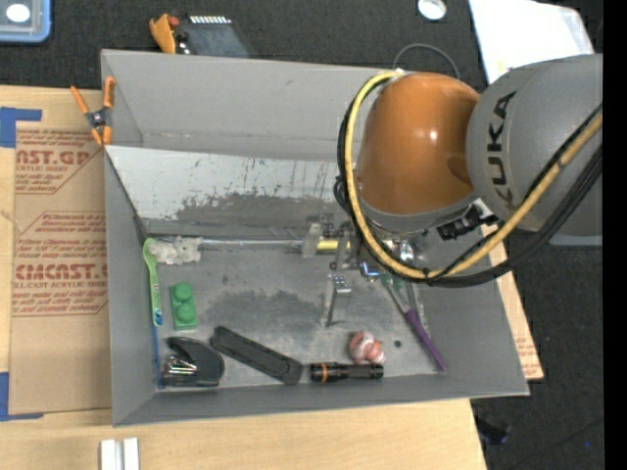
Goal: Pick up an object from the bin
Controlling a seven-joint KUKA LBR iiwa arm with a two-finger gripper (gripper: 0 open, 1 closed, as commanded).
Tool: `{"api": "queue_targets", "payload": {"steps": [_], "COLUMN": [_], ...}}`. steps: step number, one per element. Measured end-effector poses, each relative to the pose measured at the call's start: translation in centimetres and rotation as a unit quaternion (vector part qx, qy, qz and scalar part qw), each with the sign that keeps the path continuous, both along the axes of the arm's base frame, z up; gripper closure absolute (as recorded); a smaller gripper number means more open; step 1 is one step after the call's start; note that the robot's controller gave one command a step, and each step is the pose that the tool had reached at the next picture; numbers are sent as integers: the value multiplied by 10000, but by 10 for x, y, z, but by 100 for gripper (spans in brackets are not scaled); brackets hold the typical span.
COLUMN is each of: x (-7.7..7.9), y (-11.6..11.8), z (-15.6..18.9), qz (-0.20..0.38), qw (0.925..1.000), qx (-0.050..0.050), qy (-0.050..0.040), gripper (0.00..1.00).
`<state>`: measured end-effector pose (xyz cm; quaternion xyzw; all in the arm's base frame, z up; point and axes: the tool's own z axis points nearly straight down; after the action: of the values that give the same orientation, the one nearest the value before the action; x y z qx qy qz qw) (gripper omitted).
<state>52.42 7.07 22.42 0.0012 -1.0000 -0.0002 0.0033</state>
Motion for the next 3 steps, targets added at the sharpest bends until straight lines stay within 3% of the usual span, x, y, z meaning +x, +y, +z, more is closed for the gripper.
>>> {"api": "queue_targets", "payload": {"steps": [1, 2, 3], "x": [2, -27, -23], "y": [-1, 64, 96], "z": [5, -50, -70], "qz": [-10, 634, 726], "qw": [10000, 9980, 9973], "qx": [5, 6, 10], "qy": [-41, -46, -75], "gripper": [0, 0, 0]}}
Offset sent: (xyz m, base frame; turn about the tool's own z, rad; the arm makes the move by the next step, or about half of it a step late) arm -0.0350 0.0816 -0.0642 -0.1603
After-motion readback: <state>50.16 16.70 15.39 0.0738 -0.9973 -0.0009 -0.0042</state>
